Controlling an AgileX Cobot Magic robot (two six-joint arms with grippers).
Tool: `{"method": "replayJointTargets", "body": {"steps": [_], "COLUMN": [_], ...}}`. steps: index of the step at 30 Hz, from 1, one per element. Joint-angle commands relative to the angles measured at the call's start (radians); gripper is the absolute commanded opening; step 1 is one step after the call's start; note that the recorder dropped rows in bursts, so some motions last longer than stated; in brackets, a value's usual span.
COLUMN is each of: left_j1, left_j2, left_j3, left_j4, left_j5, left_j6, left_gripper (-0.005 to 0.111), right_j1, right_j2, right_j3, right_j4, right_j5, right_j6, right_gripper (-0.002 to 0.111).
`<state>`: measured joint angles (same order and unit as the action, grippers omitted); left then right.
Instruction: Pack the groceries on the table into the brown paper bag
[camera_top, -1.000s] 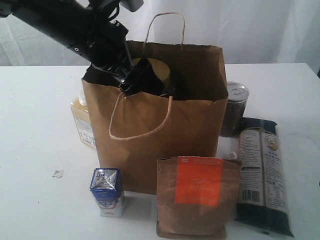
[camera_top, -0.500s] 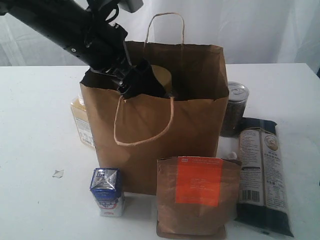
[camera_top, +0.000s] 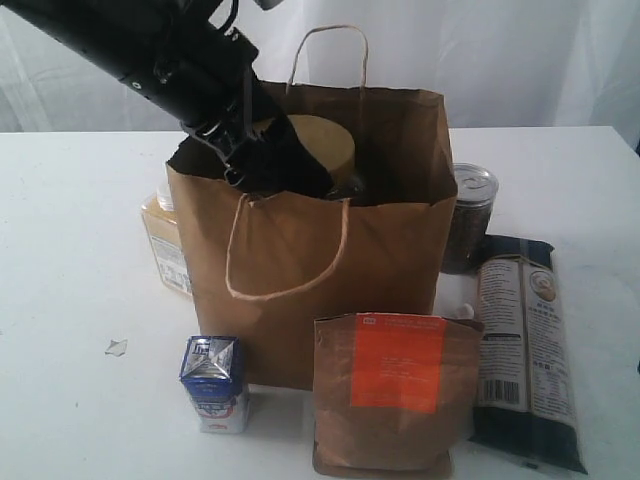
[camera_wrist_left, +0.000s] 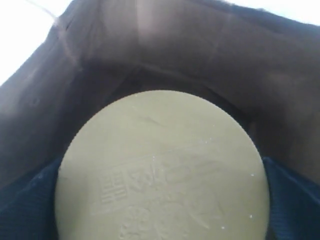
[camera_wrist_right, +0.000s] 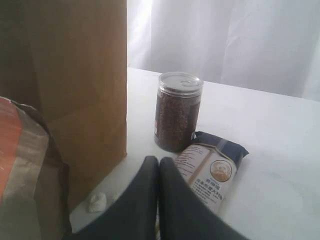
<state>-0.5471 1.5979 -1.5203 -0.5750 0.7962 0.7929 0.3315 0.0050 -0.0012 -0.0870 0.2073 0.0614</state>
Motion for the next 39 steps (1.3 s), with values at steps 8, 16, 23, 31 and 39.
{"method": "replayJointTargets", "body": {"steps": [8, 16, 23, 31, 39], "left_j1": [0.007, 0.005, 0.005, 0.005, 0.005], "left_j2": [-0.025, -0.025, -0.025, -0.025, -0.025], "left_j3": [-0.027, -0.027, -0.027, -0.027, -0.027], "left_j4": [-0.051, -0.053, -0.059, -0.071, -0.073], "left_j5": [-0.01, -0.009, 0.017, 0.028, 0.027], "left_j6": [-0.015, -0.037, -0.042, -0.042, -0.038], "left_gripper": [0.105, 0.105, 0.105, 0.105, 0.105], "right_j1": [-0.004, -0.004, -0.004, -0.004, 0.002], "right_j2": [-0.005, -0.005, -0.005, -0.005, 0.249], "right_j3": [0.001, 0.001, 0.001, 0.001, -0.351], "right_j4": [-0.005, -0.005, 0.044, 0.167, 0.217], "right_j5": [-0.006, -0.006, -0.127, -0.575, -0.175], "right_j6": [0.003, 0.029, 0.077, 0.347, 0.298], "right_gripper": [0.0, 0.0, 0.0, 0.0, 0.0]}}
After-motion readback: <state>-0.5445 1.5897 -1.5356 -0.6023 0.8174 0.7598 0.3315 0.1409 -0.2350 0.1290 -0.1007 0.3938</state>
